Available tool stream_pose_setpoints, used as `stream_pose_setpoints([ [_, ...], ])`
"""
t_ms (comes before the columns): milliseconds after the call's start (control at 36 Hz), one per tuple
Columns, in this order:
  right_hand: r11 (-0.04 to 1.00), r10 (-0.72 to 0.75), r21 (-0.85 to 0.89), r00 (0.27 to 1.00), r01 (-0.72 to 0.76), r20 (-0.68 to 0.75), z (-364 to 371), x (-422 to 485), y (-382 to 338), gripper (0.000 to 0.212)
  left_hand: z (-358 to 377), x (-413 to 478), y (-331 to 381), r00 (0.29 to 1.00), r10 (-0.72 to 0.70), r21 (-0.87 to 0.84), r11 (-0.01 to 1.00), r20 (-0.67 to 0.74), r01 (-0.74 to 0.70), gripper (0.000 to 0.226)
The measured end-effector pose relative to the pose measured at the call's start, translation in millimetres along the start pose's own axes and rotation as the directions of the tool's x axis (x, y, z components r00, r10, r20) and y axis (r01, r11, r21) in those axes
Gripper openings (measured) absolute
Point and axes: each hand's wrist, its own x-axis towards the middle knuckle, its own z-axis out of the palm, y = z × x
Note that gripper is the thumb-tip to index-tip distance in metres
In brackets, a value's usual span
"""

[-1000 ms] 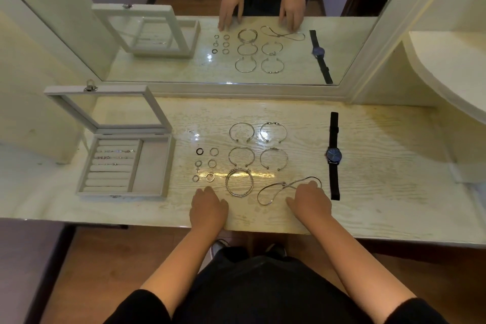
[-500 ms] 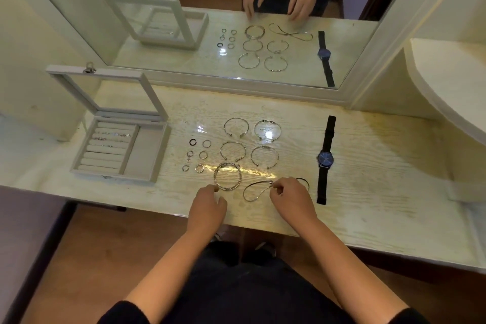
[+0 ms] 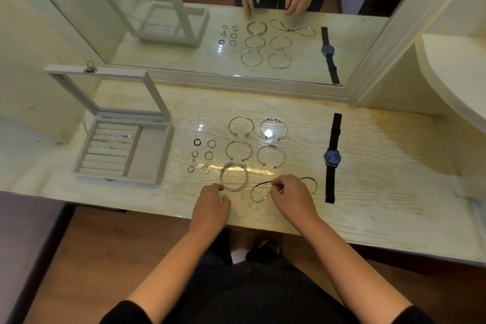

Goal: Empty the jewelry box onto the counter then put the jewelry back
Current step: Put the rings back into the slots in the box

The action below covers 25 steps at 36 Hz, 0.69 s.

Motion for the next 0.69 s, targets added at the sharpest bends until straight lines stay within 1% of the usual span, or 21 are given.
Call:
stream_pose_setpoints([
  [167, 0.999, 0.038, 0.027, 0.998, -0.037, -0.042, 13.3, 8.7, -25.4, 0.023, -22.1, 21.8, -8.9, 0.999, 0.043, -0.001, 0.999, 0.019, -0.043, 0.035],
  [389, 0.995, 0.094, 0.039, 0.993, -0.092, -0.065, 37.8, 24.8, -75.1, 0.024, -64.0, 58.3, -22.4, 0.988, 0.109, -0.013, 0.994, 0.109, -0.108, 0.031],
  [556, 0.989, 0.125, 0.087, 0.987, -0.116, -0.097, 55.3, 37.6, -110.4, 0.019, -93.5, 83.7, -29.4, 0.965, 0.180, -0.021, 0.984, 0.192, -0.179, 0.026],
  [694, 0.976, 0.186, 0.134, 0.978, -0.173, -0.090, 69.6, 46.9, -132.3, 0.019, -116.1, 99.8, -36.4, 0.959, 0.214, -0.041, 0.977, 0.184, -0.210, 0.022],
])
